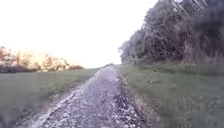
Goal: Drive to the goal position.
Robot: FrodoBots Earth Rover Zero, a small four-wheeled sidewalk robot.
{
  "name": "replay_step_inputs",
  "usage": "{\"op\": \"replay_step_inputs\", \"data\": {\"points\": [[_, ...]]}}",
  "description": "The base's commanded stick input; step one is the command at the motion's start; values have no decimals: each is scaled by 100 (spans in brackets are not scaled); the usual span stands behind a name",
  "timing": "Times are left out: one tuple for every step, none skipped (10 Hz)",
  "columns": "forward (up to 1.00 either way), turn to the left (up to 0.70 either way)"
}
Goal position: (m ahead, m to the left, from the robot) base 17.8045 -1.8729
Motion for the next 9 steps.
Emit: {"op": "replay_step_inputs", "data": {"points": [[0, 0], [0, 0], [11, 0], [31, 0], [48, 0], [57, 0], [0, 0], [0, 0], [0, 0]]}}
